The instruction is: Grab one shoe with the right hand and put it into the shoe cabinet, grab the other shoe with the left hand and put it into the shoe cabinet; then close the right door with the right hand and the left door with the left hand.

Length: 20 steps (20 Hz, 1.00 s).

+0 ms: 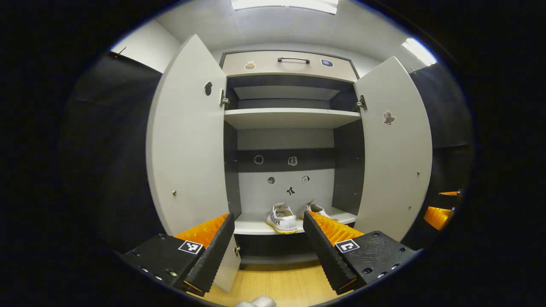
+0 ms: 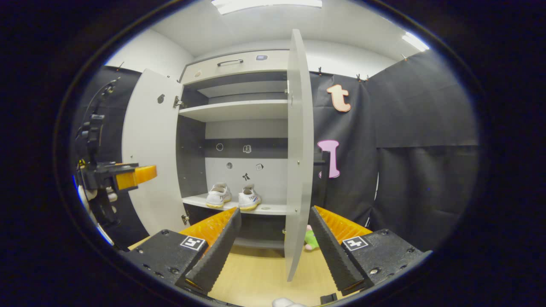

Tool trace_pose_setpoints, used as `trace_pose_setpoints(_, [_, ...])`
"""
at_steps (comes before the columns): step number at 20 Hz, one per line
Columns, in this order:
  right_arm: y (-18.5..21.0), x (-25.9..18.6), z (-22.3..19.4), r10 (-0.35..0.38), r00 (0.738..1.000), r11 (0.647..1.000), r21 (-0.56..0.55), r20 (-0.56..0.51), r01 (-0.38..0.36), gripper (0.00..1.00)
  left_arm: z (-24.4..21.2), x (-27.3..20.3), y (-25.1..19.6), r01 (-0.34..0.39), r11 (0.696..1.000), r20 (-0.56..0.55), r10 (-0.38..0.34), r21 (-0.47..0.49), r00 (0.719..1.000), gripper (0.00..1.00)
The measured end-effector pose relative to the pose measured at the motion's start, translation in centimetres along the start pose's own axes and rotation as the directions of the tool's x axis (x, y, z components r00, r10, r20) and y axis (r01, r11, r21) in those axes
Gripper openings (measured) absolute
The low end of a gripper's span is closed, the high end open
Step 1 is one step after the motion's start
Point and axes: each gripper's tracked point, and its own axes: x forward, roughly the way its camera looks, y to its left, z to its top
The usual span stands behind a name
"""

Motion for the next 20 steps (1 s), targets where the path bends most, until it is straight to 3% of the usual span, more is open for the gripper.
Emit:
trace_pose_setpoints(3, [-0.6,-0.4,-0.3,-0.014,1.000,1.000,-0.004,-0.002,0.014,1.00,-1.7,-3.3,1.2,-0.038,0.999,0.020,0.038,0.006,0.999,1.00])
trace_pose_setpoints(4, [-0.8,-0.6,-0.4,-0.016,1.000,1.000,-0.010,-0.003,0.016,1.00,-1.8,-4.0,1.5,-0.049,0.999,0.035,0.049,0.008,0.998,0.96])
trace_pose_setpoints(9, [-2.5,-0.6,-0.6,-0.052,0.999,0.999,-0.007,-0.013,0.052,1.00,-3.6,-5.9,1.2,-0.045,0.999,0.011,0.045,0.022,0.999,1.00])
trace_pose_setpoints(15, [-9.0,0.4,1.3,-0.178,0.984,0.982,-0.054,0.027,0.179,1.00,-4.0,-6.1,0.8,-0.023,0.999,0.008,0.023,-0.039,1.000,0.96])
trace_pose_setpoints(20, [-13.9,2.7,1.8,-0.255,0.967,0.966,-0.046,0.022,0.256,1.00,-4.1,-6.6,0.4,-0.024,0.999,0.019,0.025,-0.032,1.000,0.96])
